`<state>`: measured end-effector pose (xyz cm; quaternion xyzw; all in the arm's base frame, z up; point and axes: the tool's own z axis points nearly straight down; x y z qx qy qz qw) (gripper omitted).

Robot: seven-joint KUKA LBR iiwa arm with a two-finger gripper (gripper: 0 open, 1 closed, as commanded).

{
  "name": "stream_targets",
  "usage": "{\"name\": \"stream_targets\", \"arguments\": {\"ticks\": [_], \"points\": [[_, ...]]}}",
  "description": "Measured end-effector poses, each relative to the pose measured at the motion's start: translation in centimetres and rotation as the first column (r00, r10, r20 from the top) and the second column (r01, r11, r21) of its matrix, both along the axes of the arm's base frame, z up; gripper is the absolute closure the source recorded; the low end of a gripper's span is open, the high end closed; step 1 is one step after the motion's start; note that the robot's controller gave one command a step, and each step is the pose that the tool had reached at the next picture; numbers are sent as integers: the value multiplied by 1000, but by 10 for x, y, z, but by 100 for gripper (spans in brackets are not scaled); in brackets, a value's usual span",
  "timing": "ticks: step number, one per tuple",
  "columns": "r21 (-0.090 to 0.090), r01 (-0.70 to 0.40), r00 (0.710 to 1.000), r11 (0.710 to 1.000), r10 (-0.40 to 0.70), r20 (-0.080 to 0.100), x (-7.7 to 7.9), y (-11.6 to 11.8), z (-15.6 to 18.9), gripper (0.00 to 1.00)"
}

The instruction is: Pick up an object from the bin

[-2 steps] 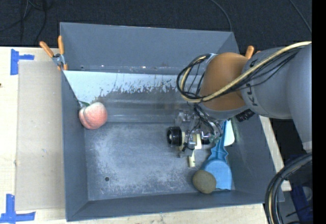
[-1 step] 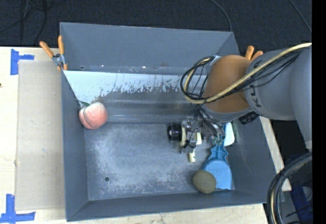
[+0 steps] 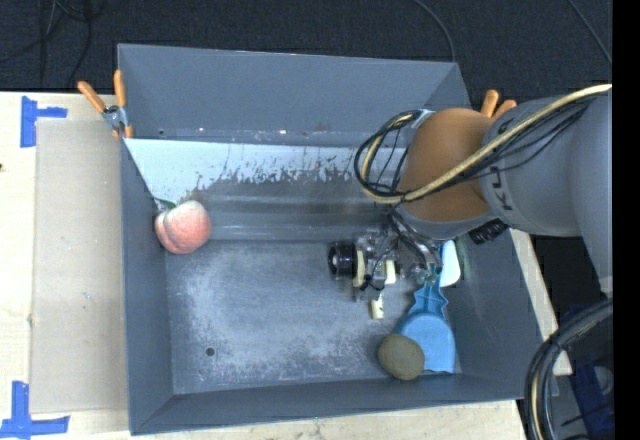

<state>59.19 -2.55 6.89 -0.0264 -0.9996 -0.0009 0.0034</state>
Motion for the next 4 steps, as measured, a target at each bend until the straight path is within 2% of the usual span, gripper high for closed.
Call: {"name": "stream_targets", "arguments": {"ticks": [2, 3, 4], "points": [[1, 0, 1000, 1000, 0, -7, -3, 0, 19, 100], [1, 0, 1000, 1000, 0, -8, -3, 0, 47, 100], [0, 0, 1000, 1000, 0, -1, -1, 0, 71, 100]]}}
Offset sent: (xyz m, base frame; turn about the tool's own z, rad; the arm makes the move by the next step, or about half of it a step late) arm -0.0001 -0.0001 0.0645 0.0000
